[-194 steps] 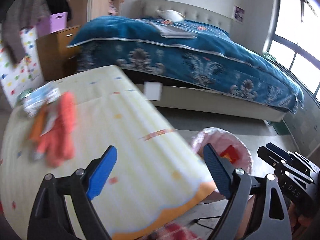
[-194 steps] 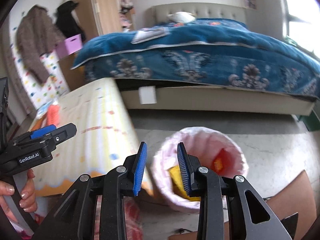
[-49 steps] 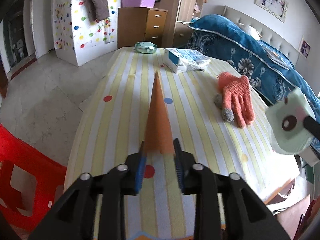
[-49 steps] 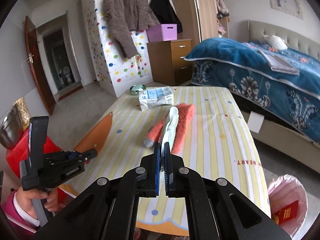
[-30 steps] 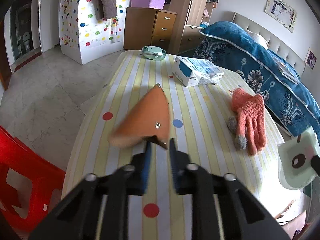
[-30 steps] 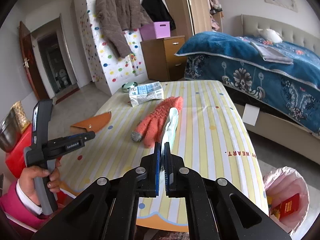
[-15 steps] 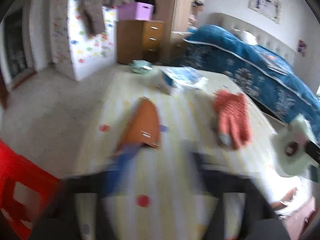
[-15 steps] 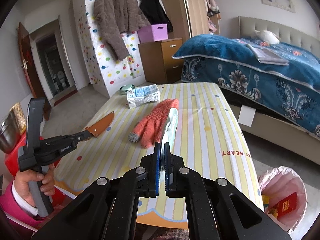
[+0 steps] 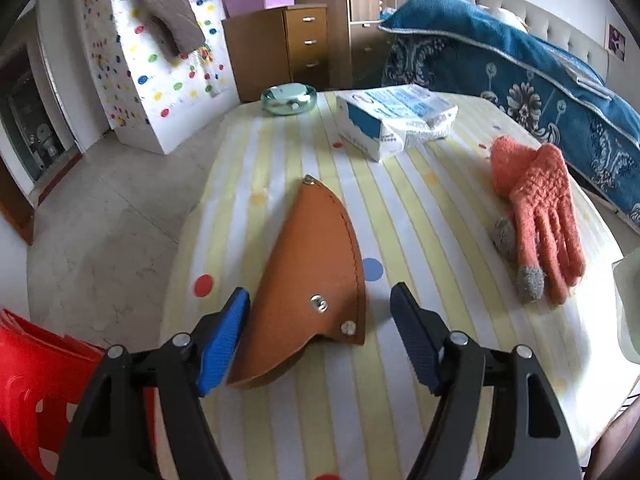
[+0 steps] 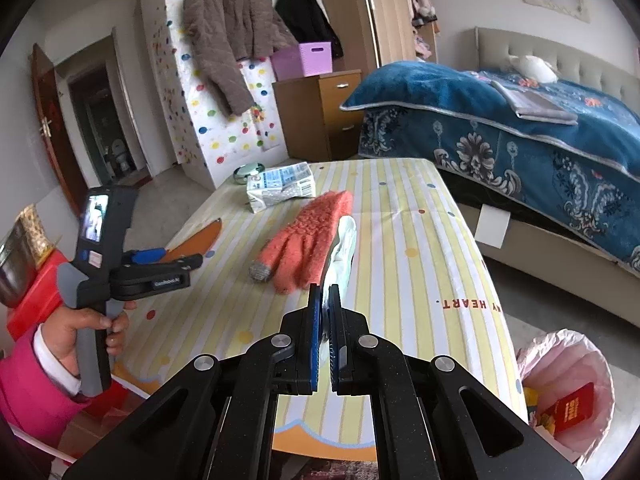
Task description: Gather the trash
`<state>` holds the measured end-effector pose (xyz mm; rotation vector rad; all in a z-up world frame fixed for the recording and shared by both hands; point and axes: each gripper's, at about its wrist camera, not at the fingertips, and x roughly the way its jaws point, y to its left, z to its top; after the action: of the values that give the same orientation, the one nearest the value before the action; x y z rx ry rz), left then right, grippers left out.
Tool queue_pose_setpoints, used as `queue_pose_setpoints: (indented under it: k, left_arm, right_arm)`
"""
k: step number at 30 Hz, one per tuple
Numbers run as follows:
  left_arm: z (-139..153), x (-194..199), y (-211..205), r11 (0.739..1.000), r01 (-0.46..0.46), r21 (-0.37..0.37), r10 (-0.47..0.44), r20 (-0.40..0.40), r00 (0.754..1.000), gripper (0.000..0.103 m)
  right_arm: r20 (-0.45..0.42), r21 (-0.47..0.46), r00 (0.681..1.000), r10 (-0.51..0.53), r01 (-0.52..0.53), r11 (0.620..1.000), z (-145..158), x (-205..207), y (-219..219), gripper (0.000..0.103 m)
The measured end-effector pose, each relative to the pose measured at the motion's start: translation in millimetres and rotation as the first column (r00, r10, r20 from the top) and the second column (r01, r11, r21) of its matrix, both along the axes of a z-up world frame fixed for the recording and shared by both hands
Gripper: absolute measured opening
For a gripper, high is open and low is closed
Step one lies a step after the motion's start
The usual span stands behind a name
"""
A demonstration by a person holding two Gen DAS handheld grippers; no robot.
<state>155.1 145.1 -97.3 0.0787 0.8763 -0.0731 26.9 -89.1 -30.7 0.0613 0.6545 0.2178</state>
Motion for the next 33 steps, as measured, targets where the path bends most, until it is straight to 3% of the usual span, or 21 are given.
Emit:
queue_pose_setpoints:
  k: [3,11,18,22,27,30,33]
  left_arm:
    - [1,-3,4,1.000,-0.006,-0.015,0.006,0.003,1.000,0.056]
    - [16,-47,1,0.991,0.031,-0.133,-0.027,0.029,0.999,0.054]
    - [47,-86,-41,0.974,0.141,-0.175,-0.122,0.114,0.986,0.054]
    - [59,-97,-81,0.961,0.226,-0.161,-0.201,0.154,0.967,0.054]
    - [60,-99,-134,0.933,0.324,-0.159,-0.302,0.148,0.942,0.054]
    - [60,-102,-173,0.906,0.395,-0.155,-0.374,0.145,0.916,0.054]
    - [58,-107,-223,0.865,0.481,-0.141,-0.463,0.143,0.875,0.054]
  right_arm:
    - [-0.004,-0.001,1.000,-0.003,0.003,1.000,-1,2,1,0.004]
    - [0.004,0.003,1.000,0.010,-0.010,1.000,-2,1,2,0.004]
    - [0.026,0.007,1.000,0.013,-0.013,1.000,0,-9,-5,0.004]
    - [0.036,0.013,0.999,-0.007,0.007,1.000,2,-18,-15,0.004]
    - [0.040,0.018,0.995,-0.090,0.090,0.996,1,-39,-54,0.004]
    - [0.037,0.013,0.990,-0.134,0.134,0.991,1,-50,-73,0.004]
    - [0.028,0.011,0.977,-0.210,0.210,0.978,-1,-64,-104,0.004]
